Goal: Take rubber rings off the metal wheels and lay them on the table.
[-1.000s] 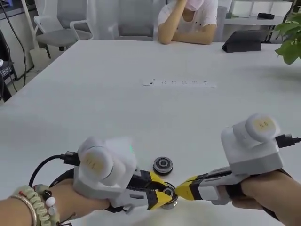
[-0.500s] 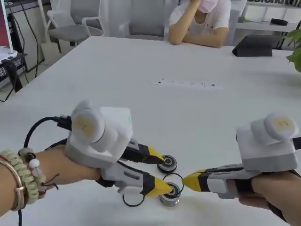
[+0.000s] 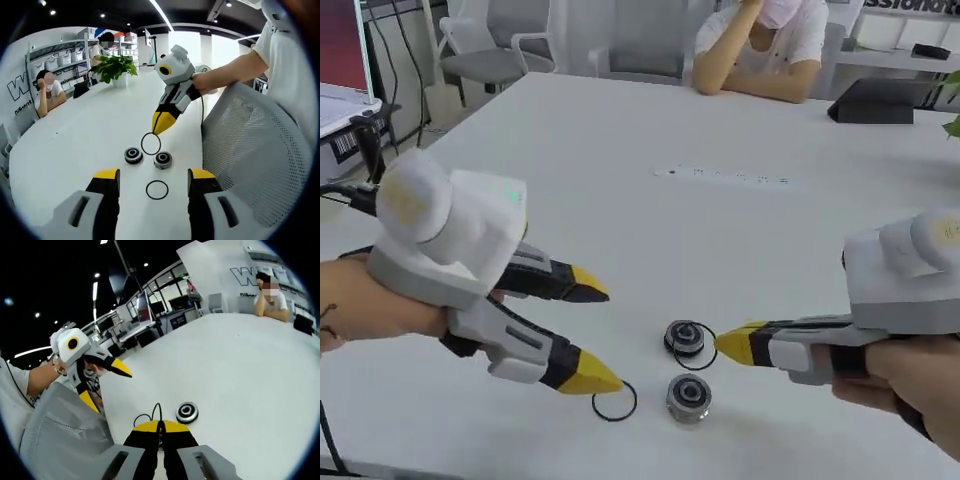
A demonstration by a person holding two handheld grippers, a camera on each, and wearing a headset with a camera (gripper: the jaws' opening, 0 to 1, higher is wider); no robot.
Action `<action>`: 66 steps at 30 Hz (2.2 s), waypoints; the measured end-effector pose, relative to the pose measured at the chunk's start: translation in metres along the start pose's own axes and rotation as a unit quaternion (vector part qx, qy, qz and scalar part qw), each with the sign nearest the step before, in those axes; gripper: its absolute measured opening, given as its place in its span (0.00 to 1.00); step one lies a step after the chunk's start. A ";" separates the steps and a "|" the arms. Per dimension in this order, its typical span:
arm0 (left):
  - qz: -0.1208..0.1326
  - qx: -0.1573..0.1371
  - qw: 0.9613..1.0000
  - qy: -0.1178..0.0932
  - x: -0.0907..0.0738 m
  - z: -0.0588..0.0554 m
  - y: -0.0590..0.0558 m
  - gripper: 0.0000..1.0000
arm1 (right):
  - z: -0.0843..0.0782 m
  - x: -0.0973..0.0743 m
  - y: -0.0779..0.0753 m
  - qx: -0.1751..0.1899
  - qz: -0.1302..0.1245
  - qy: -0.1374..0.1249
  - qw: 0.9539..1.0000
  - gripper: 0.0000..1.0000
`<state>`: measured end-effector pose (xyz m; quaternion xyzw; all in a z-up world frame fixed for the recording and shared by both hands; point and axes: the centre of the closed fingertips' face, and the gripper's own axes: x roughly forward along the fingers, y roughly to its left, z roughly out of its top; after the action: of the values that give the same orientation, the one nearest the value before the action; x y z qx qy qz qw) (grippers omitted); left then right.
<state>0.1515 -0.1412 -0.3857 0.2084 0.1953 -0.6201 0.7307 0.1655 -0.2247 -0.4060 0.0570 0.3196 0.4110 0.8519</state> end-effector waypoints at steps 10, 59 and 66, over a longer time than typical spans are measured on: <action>0.028 -0.021 0.999 -0.009 -0.025 -0.013 -0.010 0.55 | -0.001 0.021 0.035 -0.034 0.031 0.039 0.998 0.00; 0.038 -0.041 0.998 -0.021 -0.026 -0.006 -0.003 0.55 | 0.037 0.012 -0.018 -0.052 -0.036 -0.036 0.997 0.12; 0.033 -0.028 0.998 -0.042 -0.031 0.018 0.005 0.56 | 0.041 -0.002 -0.042 -0.039 -0.048 -0.076 0.995 0.24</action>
<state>0.1524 -0.1248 -0.3539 0.1678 0.1751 -0.5977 0.7642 0.2168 -0.2473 -0.3874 0.0389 0.2402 0.3763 0.8940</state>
